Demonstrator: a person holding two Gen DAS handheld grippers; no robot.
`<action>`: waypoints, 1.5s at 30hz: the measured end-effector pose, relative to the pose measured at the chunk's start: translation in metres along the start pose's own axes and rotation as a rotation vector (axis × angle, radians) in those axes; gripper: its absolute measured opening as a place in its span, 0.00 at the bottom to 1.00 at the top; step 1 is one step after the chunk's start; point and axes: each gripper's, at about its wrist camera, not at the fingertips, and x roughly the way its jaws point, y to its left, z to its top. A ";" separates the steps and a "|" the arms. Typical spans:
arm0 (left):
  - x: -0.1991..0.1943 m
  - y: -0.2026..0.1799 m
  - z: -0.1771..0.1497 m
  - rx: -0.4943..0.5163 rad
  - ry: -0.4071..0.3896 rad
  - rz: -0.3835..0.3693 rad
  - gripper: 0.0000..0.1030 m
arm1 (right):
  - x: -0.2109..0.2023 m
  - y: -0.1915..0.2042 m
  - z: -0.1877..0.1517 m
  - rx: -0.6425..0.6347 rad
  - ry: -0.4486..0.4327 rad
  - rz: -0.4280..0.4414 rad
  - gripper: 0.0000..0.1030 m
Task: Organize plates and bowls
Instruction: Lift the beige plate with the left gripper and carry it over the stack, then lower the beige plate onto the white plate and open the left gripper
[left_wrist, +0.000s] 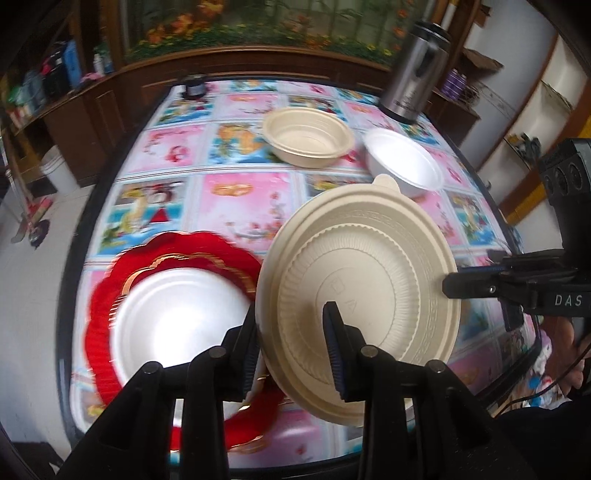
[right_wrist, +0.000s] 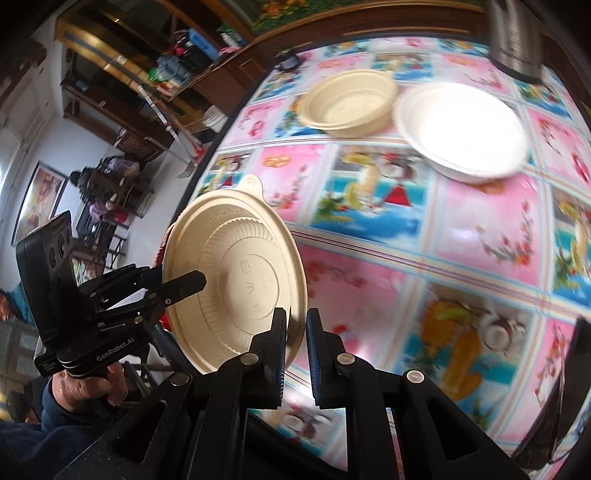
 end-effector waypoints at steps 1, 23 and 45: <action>-0.003 0.008 -0.001 -0.013 -0.004 0.012 0.31 | 0.006 0.009 0.004 -0.016 0.011 0.006 0.12; -0.005 0.114 -0.016 -0.178 0.026 0.107 0.31 | 0.105 0.081 0.040 -0.046 0.173 0.088 0.12; 0.028 0.111 0.036 -0.013 0.102 0.148 0.35 | 0.137 0.085 0.010 0.078 0.299 0.227 0.13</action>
